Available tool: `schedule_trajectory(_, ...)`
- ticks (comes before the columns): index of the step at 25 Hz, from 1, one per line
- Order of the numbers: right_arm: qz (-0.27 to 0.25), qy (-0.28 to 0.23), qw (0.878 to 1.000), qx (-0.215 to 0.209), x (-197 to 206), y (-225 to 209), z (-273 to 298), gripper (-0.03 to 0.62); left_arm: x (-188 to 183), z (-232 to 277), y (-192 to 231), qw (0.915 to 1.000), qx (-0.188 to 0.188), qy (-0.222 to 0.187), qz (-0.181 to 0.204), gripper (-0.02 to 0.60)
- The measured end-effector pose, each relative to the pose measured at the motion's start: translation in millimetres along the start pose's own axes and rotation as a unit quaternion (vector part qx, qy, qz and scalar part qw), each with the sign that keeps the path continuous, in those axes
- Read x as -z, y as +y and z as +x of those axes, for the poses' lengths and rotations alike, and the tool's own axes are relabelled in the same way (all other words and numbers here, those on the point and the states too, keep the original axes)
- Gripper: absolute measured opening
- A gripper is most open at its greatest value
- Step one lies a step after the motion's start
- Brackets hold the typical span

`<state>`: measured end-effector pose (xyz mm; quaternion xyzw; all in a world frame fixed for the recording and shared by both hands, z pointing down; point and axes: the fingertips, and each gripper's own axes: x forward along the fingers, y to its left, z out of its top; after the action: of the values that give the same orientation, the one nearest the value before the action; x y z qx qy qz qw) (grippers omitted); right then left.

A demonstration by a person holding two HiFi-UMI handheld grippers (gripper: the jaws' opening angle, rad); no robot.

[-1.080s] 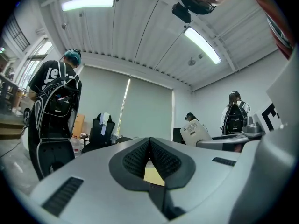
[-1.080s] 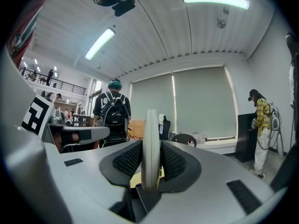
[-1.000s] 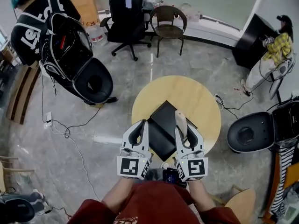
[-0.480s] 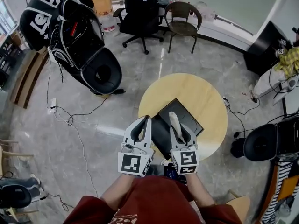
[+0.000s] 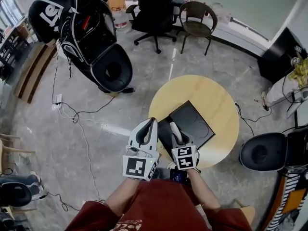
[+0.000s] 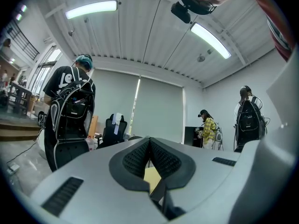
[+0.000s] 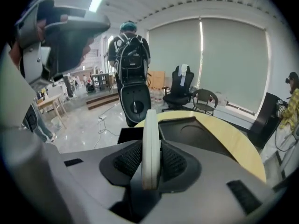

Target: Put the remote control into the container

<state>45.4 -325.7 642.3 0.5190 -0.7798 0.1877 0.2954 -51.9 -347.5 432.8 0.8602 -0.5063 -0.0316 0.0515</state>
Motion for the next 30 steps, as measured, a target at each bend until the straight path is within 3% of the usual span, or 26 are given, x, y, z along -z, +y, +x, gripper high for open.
schedule_trajectory(4, -0.009, 0.062, 0.998, -0.007, 27, 5, 21, 0.13, 0, -8, 4, 1.0, -0.007, 0.0, 0.0, 0.015)
schedule_trajectory(14, -0.012, 0.148, 0.989, -0.007, 53, 17, 50, 0.13, -1, -16, 22, 0.9998, -0.021, 0.002, -0.006, 0.015)
schedule_trajectory(21, -0.021, 0.162, 0.987, -0.006, 48, 16, 58, 0.131, -1, -13, 28, 0.9997, -0.023, 0.008, -0.01, 0.015)
schedule_trajectory(30, -0.007, 0.169, 0.985, -0.038, 59, 25, 58, 0.138, 6, -17, 24, 0.9997, -0.019, 0.013, -0.01, 0.015)
